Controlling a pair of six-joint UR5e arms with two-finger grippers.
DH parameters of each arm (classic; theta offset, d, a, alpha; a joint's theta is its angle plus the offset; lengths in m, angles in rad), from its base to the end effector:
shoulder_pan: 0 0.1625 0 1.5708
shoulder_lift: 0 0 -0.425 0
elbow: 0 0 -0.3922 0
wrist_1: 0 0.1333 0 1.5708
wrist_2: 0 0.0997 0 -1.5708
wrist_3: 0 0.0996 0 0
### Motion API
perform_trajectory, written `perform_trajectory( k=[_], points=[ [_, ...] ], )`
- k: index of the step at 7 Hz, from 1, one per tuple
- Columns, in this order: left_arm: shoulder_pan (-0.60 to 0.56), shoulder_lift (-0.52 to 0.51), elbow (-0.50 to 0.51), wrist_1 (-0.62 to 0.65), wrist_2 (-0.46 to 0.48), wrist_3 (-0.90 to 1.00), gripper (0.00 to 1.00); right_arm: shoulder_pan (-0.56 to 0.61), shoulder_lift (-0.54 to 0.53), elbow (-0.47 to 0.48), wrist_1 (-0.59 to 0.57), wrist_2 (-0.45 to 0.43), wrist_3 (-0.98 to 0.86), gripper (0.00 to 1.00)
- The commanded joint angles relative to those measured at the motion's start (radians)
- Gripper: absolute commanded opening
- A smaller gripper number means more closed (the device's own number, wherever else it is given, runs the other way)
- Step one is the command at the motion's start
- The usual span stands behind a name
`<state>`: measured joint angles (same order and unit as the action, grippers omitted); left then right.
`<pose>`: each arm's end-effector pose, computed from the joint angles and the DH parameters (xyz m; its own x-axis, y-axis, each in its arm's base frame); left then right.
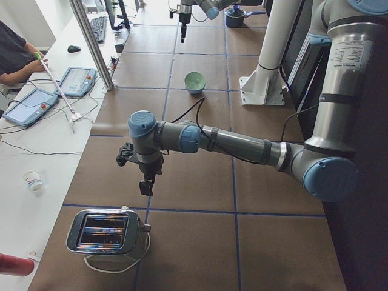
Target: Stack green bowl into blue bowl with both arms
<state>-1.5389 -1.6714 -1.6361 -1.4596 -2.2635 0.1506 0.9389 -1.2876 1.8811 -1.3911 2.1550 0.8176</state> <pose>-0.0527 -0.5352 0.5917 0.7545 0.2085 -0.6222 -0.1467 0.9778 0.1497 -0.2754 -0.5089 0.3411 0.6131 -0.1283 0.7795 -0.0359 0.9812 0.1898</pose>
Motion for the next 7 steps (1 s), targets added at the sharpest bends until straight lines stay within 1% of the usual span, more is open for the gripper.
perform_trajectory(
  k=[1, 2, 3, 4, 5, 6, 7],
  points=[
    [-0.038, 0.046, 0.114, -0.022, -0.06, 0.067, 1.0, 0.202, -0.167, -0.051, -0.003, 0.138, -0.391, 1.0],
    [-0.04, 0.082, 0.11, -0.056, -0.061, 0.064, 1.0, 0.292, -0.232, -0.08, -0.003, 0.204, -0.473, 1.0],
    [-0.04, 0.114, 0.102, -0.057, -0.061, 0.064, 1.0, 0.37, -0.302, -0.097, -0.002, 0.229, -0.55, 1.0],
    [-0.04, 0.125, 0.099, -0.057, -0.061, 0.064, 1.0, 0.424, -0.353, -0.102, -0.005, 0.224, -0.583, 1.0],
    [-0.04, 0.127, 0.099, -0.057, -0.061, 0.064, 1.0, 0.426, -0.37, -0.131, -0.003, 0.206, -0.58, 1.0],
    [-0.041, 0.127, 0.097, -0.059, -0.061, 0.064, 1.0, 0.431, -0.39, -0.189, 0.007, 0.201, -0.59, 1.0],
    [-0.04, 0.127, 0.099, -0.059, -0.061, 0.064, 1.0, 0.519, -0.388, -0.227, 0.006, 0.212, -0.592, 1.0]
  ],
)
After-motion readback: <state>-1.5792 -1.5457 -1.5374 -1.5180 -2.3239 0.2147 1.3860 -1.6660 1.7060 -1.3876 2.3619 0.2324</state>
